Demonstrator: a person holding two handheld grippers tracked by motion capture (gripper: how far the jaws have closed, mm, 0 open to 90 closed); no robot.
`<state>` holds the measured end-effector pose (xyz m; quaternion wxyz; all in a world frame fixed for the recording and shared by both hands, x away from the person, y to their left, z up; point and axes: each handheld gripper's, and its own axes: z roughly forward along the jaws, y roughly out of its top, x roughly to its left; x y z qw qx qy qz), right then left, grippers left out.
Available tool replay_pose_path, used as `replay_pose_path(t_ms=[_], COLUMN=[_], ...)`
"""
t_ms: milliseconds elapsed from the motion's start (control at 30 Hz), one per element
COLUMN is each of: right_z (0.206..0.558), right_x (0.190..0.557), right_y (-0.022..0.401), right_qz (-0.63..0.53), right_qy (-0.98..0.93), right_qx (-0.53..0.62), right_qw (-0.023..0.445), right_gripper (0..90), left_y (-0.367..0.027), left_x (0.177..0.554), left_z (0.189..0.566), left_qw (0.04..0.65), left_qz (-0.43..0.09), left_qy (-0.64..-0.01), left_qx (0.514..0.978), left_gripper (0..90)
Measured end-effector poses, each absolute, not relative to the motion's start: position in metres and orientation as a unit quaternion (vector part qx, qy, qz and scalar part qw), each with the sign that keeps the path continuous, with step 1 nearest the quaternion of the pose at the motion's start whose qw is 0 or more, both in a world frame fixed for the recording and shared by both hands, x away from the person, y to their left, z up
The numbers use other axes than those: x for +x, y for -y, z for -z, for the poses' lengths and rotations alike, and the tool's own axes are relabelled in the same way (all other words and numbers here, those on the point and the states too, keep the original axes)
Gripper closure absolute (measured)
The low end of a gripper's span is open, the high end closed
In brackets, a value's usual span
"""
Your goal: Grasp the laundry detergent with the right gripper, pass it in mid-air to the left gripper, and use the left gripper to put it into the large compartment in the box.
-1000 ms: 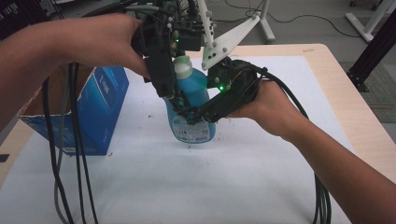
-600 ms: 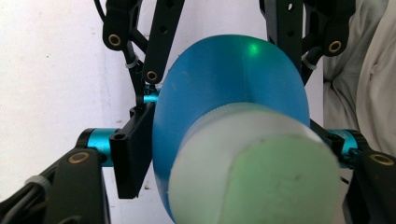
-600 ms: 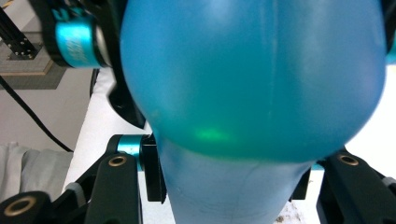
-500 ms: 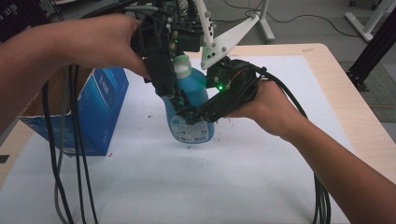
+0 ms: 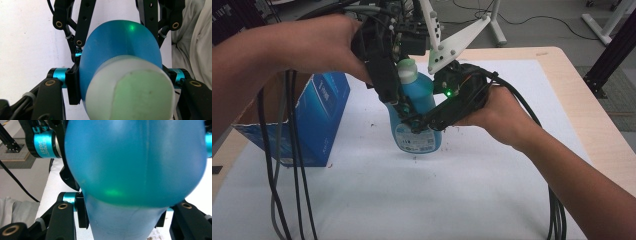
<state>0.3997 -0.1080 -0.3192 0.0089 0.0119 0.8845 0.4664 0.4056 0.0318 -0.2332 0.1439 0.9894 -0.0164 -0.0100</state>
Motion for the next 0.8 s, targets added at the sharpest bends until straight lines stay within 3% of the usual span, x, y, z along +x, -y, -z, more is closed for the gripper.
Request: replay_pose_path(t_ms=[433,700,800], right_z=[0.318,0.317,0.316], right_x=[0.398,0.399,0.400], right_y=[0.106,0.112,0.120], right_qz=[-0.471,-0.465,-0.466], right_qy=[-0.882,-0.885,-0.884], right_qx=[0.004,0.026,0.037], right_qw=[0.002,-0.002,-0.003], right_gripper=[43.4,23.6,22.3], left_y=[-0.035,-0.037,-0.040], left_x=[0.404,0.401,0.401], left_z=[0.230,0.229,0.228], left_qw=[0.147,0.148,0.147], left_qz=[0.020,0.020,0.019], left_qy=[0.015,0.016,0.012], left_qx=[0.989,0.989,0.989], left_gripper=[38.0,38.0,38.0])
